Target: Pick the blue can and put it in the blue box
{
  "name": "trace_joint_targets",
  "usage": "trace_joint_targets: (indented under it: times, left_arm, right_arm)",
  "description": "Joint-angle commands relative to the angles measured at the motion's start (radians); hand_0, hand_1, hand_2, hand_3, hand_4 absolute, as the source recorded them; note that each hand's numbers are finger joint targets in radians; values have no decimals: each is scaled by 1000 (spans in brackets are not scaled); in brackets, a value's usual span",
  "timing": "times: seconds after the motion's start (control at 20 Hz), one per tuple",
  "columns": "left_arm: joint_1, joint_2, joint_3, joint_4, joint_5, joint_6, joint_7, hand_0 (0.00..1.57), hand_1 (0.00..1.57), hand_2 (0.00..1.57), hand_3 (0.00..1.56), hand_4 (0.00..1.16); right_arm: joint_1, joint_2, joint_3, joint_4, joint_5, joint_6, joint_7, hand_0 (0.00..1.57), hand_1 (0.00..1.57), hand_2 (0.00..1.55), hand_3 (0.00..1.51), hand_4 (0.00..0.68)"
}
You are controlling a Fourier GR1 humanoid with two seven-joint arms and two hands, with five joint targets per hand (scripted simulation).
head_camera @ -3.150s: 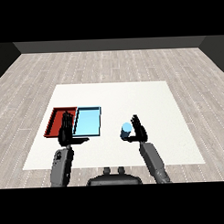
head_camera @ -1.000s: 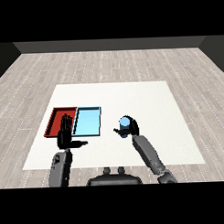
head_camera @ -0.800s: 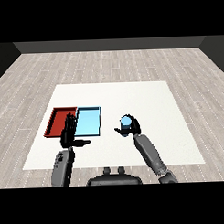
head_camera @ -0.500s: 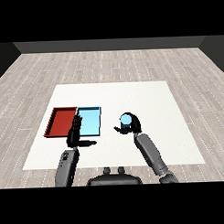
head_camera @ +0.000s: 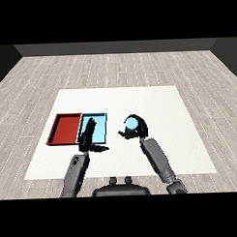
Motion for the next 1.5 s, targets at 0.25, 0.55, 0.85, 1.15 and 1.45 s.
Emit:
trace_joint_targets:
  times: [0.25,0.55,0.85,1.15,1.45]
  left_arm:
    - [-90,-3,-46,124,47,9,-57,0,0,0,0,0]
    - [-216,-3,-134,282,82,154,-92,0,0,0,0,0]
    - [-238,-3,-118,382,96,110,-108,0,0,0,0,0]
    - [-235,-3,-215,305,116,209,3,0,0,0,0,0]
    - [-210,-3,-290,259,124,255,10,0,0,0,0,0]
  right_arm:
    - [-73,6,-8,4,-10,-21,10,1424,1424,1425,1403,652]
    - [-44,6,52,-57,-16,-33,57,1422,1422,1444,1411,661]
    - [-45,6,38,-13,-6,2,-4,1411,1411,1450,1415,663]
    - [-85,6,136,-33,-47,-65,4,1405,1405,1440,1404,674]
    - [-41,6,104,-42,-29,-6,-20,1394,1394,1454,1416,681]
